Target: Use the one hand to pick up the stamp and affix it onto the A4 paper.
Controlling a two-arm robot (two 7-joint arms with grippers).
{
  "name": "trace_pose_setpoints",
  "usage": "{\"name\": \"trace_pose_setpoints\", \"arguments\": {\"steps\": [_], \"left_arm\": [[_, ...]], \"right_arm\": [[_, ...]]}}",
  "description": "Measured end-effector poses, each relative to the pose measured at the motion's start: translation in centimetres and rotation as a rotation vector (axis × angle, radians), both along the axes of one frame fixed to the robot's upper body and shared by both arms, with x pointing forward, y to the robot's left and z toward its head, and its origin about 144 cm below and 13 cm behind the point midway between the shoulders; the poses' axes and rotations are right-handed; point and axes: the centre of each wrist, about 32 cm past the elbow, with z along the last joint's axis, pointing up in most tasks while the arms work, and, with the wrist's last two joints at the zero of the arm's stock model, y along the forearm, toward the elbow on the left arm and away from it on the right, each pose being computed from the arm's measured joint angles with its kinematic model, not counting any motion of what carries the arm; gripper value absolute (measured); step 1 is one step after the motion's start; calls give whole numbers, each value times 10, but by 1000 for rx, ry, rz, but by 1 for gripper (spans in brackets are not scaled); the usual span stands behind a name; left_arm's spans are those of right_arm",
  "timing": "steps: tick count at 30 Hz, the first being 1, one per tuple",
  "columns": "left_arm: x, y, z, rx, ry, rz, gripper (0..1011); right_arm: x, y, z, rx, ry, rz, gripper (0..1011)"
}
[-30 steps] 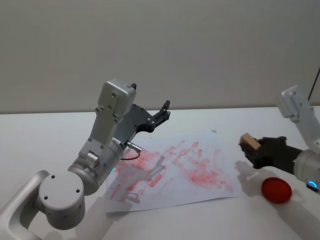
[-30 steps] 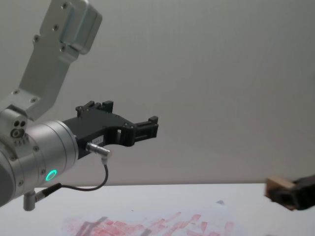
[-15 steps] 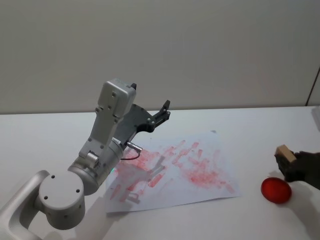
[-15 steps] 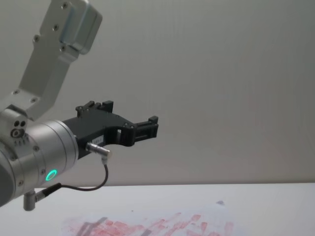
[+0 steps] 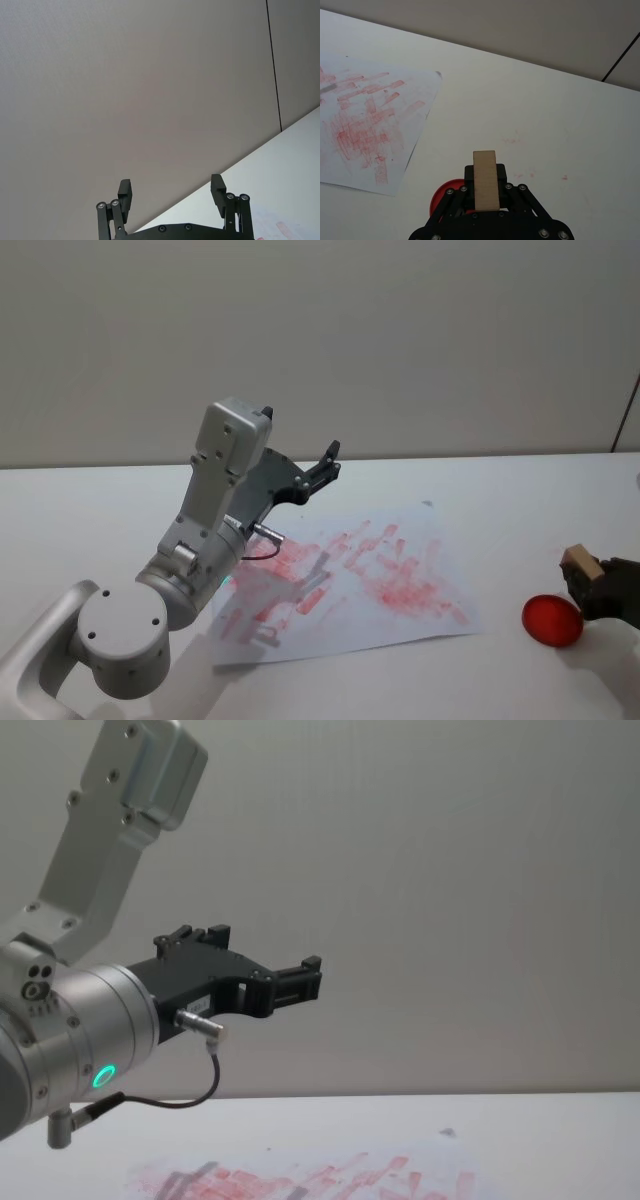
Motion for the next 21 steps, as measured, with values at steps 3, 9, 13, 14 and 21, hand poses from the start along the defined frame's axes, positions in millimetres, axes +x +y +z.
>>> {"name": "trace_pose_setpoints", "arguments": {"steps": [3,9,13,14,21], "left_arm": [[0,0,0,0,0,0,1001],[0,0,0,0,0,0,1001],[0,0,0,0,0,0,1001],[0,0,0,0,0,0,1001],[0,0,0,0,0,0,1001]], "right_arm": [[1,0,0,1,1,5,219],[2,0,-2,8,17,14,218],[2,1,-4,16,34,17,219],[2,1,-4,18,37,17,218],[2,5,-8,37,65,22,219]]}}
